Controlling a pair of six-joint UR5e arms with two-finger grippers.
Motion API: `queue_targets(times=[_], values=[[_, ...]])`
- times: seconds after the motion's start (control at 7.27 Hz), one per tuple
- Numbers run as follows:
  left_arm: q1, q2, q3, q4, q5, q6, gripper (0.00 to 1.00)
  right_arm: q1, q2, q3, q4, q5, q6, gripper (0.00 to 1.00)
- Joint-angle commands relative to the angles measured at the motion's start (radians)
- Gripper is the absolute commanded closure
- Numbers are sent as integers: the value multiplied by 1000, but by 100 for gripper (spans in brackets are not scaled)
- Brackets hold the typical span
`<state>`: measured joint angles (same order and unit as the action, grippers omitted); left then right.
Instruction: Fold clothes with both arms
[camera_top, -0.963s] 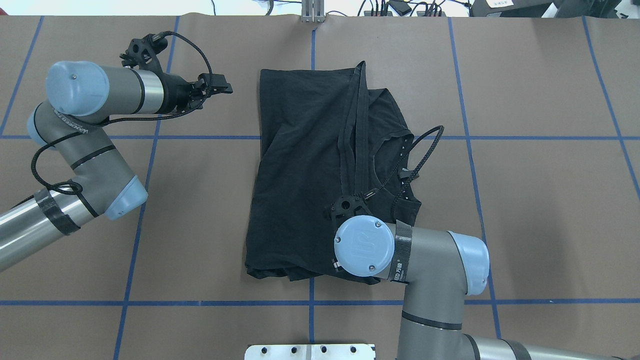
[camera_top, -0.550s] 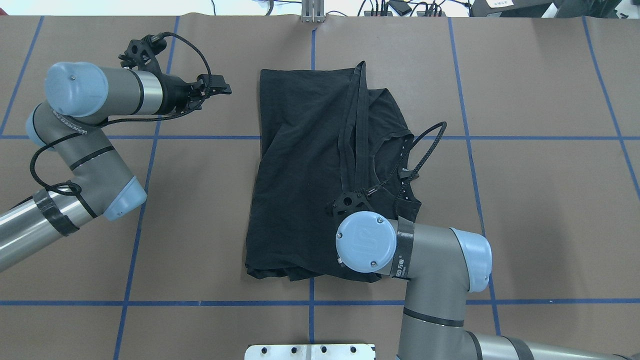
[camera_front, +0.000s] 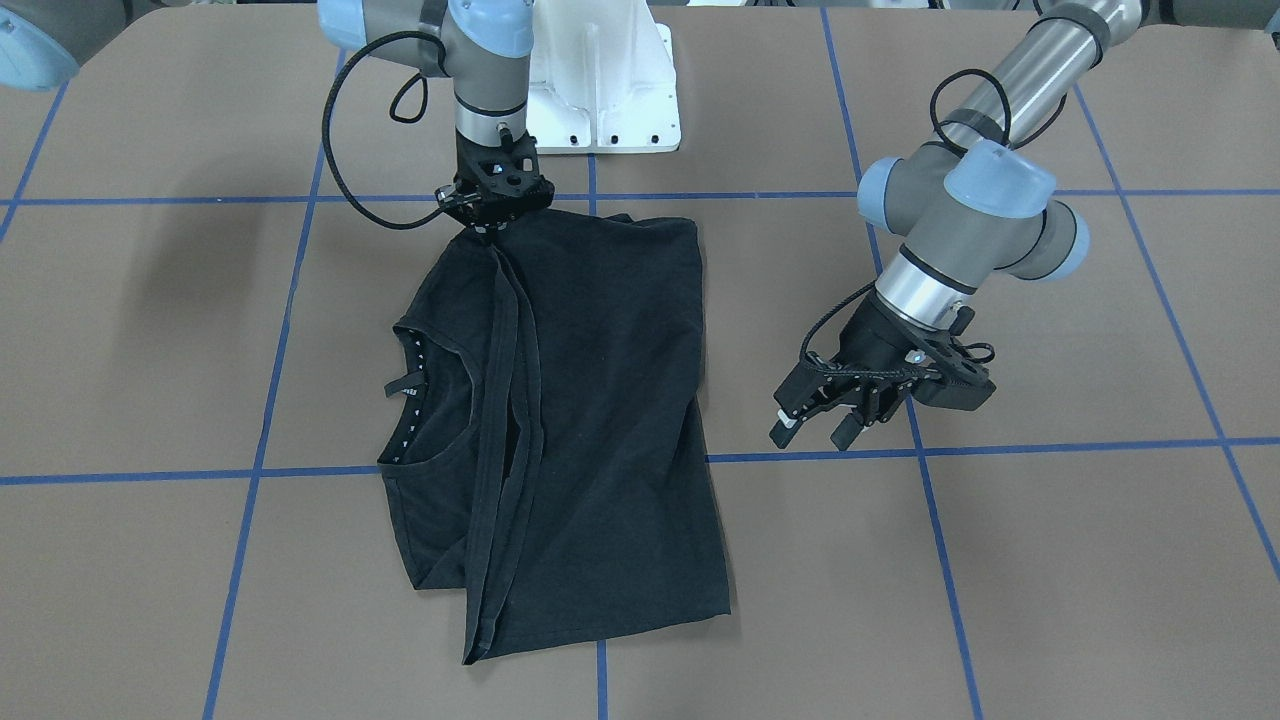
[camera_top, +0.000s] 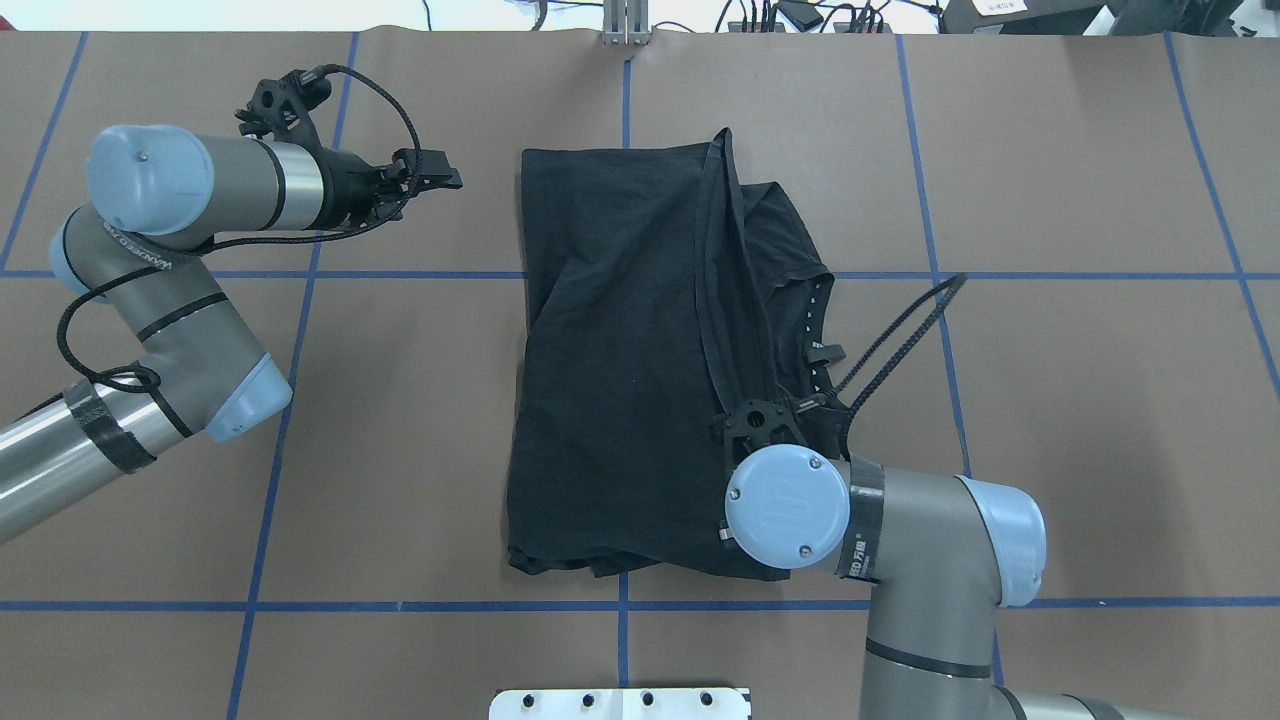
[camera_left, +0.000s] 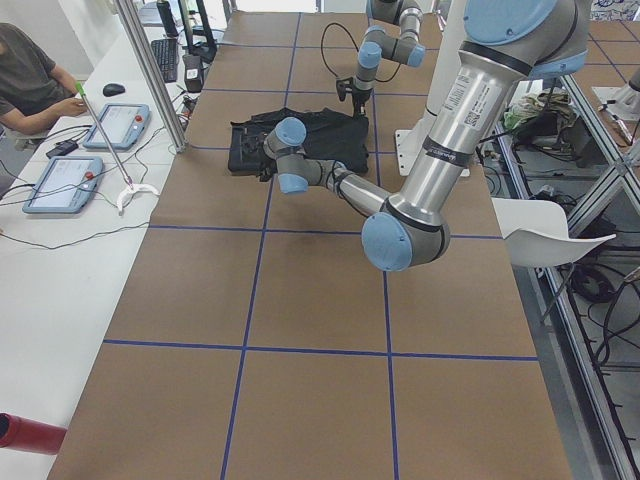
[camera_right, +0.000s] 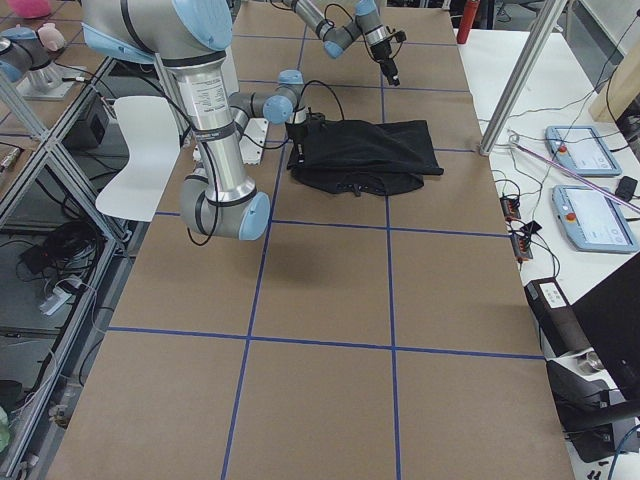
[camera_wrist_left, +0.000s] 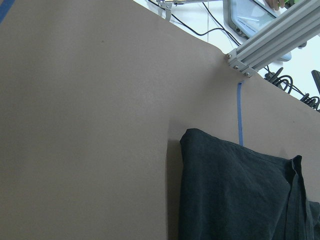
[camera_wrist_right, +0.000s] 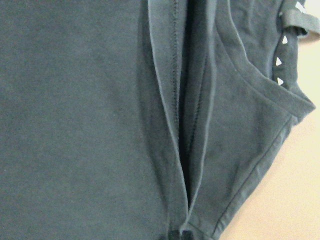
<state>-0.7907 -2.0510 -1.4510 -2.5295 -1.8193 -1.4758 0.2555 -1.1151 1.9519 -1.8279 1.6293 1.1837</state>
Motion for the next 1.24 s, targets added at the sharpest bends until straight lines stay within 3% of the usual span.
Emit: queue_targets(times=[0.0,0.14,0.28,0.55,0.96,1.1], values=[[1,0,3,0,0,0,0,-6,-22,48,-1,41,56,100],[1,0,3,0,0,0,0,-5,-34,48,1,50,54,65],[2,0,4,0,0,0,0,-5,-35,55,1,47,60,1],[2,0,6,0,0,0,0,7,-35,82,-1,47,60,0],[2,0,6,0,0,0,0,65,47,-32,-4,37,-16,1],[2,0,4,0,0,0,0,77,82,-94,2,34,-36,26]])
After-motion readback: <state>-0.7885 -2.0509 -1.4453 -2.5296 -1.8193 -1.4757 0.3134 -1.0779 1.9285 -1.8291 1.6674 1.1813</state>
